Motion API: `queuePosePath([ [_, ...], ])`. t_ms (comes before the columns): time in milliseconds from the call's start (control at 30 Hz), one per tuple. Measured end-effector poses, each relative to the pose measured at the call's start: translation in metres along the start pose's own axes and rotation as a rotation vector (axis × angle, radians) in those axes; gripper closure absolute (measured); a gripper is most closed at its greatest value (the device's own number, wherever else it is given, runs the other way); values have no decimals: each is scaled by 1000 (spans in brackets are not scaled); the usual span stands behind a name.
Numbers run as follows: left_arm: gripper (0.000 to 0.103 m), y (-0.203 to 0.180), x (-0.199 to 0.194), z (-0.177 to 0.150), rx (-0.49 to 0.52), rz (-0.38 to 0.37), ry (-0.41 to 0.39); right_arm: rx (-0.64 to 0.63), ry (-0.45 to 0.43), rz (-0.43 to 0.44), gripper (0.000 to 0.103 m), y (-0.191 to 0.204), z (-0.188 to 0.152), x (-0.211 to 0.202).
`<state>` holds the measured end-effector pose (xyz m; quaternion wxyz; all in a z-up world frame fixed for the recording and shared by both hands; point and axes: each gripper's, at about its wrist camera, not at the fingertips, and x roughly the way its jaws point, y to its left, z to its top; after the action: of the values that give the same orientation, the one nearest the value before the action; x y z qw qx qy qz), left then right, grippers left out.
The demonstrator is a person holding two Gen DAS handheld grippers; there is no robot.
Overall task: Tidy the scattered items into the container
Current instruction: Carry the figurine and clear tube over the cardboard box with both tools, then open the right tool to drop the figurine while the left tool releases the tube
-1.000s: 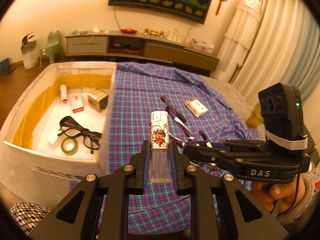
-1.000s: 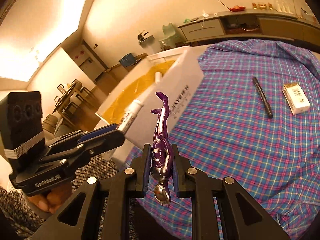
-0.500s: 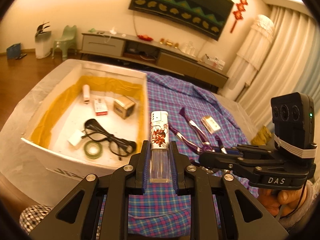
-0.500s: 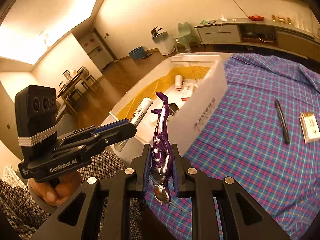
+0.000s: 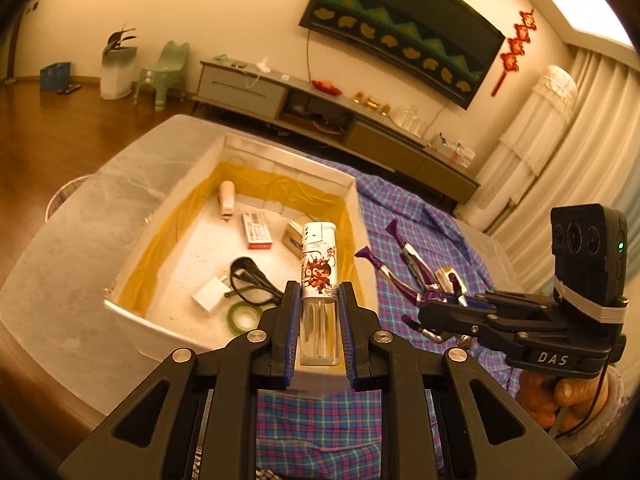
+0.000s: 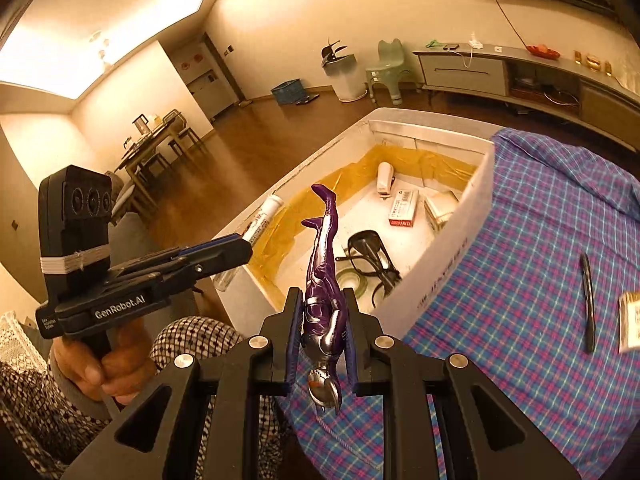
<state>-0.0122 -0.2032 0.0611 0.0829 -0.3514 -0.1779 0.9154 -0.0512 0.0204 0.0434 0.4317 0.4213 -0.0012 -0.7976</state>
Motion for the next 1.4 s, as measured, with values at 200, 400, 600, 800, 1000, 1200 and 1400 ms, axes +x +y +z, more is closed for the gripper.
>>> queuePosePath([
  [200,84,8,1,16,14,23,-19,-9,15,-1,83,4,20,16],
  [400,84,18,9,30,17,42,-9,-28,28,-13,83,9,39,29],
  [600,84,29,18,45,9,49,4,-35,47,-29,83,9,55,42],
  [800,84,41,27,59,1,57,26,-31,77,-45,83,7,69,58],
  [1000,84,48,43,66,1,73,73,-33,114,-66,83,5,84,78],
  [1200,83,55,61,71,5,103,131,-26,156,-95,83,2,100,101],
  [1400,83,61,79,73,20,143,191,3,201,-111,83,-3,113,128],
])
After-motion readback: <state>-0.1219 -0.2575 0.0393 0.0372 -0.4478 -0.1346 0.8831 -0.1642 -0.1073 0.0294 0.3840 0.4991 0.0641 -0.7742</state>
